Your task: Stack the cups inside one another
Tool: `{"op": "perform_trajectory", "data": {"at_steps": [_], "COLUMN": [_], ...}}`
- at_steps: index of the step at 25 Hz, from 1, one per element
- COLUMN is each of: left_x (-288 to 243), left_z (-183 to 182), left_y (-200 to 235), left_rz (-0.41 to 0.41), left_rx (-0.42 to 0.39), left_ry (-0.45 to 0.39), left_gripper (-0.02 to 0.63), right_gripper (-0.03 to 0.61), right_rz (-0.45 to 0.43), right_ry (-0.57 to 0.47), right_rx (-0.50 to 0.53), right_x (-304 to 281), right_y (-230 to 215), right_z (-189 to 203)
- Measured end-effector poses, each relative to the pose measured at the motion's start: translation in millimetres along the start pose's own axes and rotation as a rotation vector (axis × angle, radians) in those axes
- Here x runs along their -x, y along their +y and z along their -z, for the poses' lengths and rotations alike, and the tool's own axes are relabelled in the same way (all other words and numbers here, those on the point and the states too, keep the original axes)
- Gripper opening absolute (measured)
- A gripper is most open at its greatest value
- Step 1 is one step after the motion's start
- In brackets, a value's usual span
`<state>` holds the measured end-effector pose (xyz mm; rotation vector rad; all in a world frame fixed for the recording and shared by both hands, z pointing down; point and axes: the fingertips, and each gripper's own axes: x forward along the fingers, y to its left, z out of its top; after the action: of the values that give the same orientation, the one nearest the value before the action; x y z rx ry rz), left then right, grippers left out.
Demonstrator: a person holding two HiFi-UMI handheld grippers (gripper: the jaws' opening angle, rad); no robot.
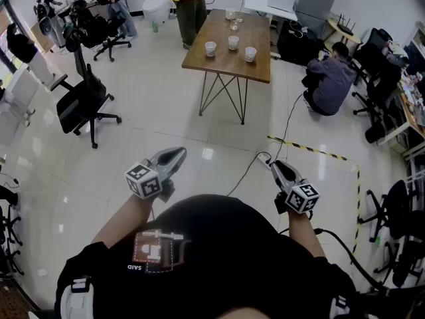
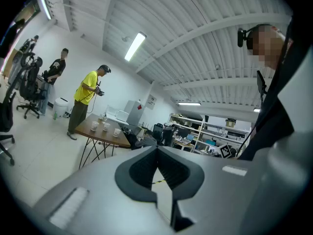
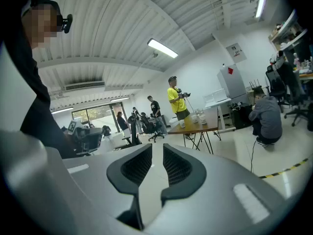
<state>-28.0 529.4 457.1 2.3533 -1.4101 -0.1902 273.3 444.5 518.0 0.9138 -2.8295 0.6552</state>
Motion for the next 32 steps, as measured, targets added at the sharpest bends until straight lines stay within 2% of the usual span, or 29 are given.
{"op": "perform_trajectory", "data": {"at_steps": [7,12,17,22,27,32], "left_x": [-23,-29,-55,-95,-127,-152], "left_z": [8,6,-14,-40,-89,-123], "left_y": [-17,5,61,137,208,273], "left_rz": [-0.031,-0.049,-0.011,0.075,0.167,0.165], "left_rx": [0.005,0.007,0.025,0.017,-0.014,-0.007], "left_ry": [-0.008,0.002,-0.008,0.006,0.047,0.041], "left_gripper": [0.002,0.002,0.002,0.002,0.002,0.002], "right_gripper": [0.083,0.083,0.086,0.087,0.087,0.087], "right_rz": [-0.033,-0.060,-0.043,0.035,0.106,0.113], "right_ry": [0.026,0.041,0.045,0.026,0.002,0.018], "right_rx": [0.023,0.016,0.031,0.031,0.024,0.030], "right_x": [3,-26,-81,-148,-217,-277], "right_y": [-30,-33,-36,-48,-52,-57], "right_z": [-6,-10,-28,-50,-89,-112]}}
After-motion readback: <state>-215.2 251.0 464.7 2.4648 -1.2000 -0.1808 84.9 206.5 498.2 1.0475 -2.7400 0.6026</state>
